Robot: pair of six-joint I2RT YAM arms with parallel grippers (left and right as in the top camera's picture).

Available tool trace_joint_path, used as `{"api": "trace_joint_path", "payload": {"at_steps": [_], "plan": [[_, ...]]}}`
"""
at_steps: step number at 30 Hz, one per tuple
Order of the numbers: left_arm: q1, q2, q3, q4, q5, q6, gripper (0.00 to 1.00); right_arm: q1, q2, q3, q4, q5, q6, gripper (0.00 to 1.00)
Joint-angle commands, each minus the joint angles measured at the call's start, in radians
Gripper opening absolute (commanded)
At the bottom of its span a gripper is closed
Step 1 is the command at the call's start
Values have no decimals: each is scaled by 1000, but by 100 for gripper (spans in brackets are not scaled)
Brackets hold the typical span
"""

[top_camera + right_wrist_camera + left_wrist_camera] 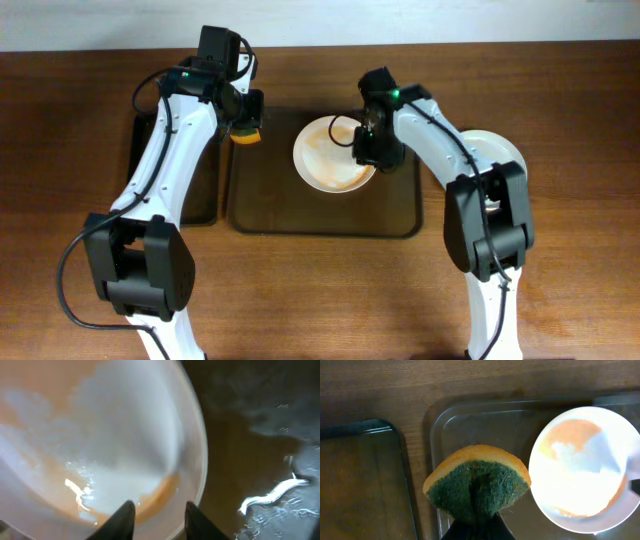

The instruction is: Clean dirty plates on tray and stack at the side

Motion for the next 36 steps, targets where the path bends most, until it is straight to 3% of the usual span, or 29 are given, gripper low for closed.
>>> {"api": "trace_joint_path", "payload": {"at_steps": [1, 5, 9, 16, 21, 25, 31, 36], "plan": [[-5, -5, -8, 9, 14, 20, 0, -21, -29, 97, -85, 23, 5, 42], [-8, 44, -9, -3, 21, 20, 0, -45, -25, 44, -61, 58, 19, 46], [-12, 89, -9, 8, 63, 20, 0, -42, -24, -75, 74, 57, 19, 44], [-13, 120, -9, 9, 67, 19, 0, -41, -24, -130, 128, 56, 19, 6], [-14, 120, -9, 8, 67, 20, 0, -57, -60, -109, 97, 39, -10, 4], [-14, 120, -9, 9, 67, 20, 0, -95, -247, -89, 26, 80, -50, 4], [-14, 120, -9, 10, 66, 20, 0, -81, -421, -89, -80, 433, -53, 4], [-14, 120, -9, 21, 66, 19, 0, 57, -452, -89, -135, 774, -52, 4]]}}
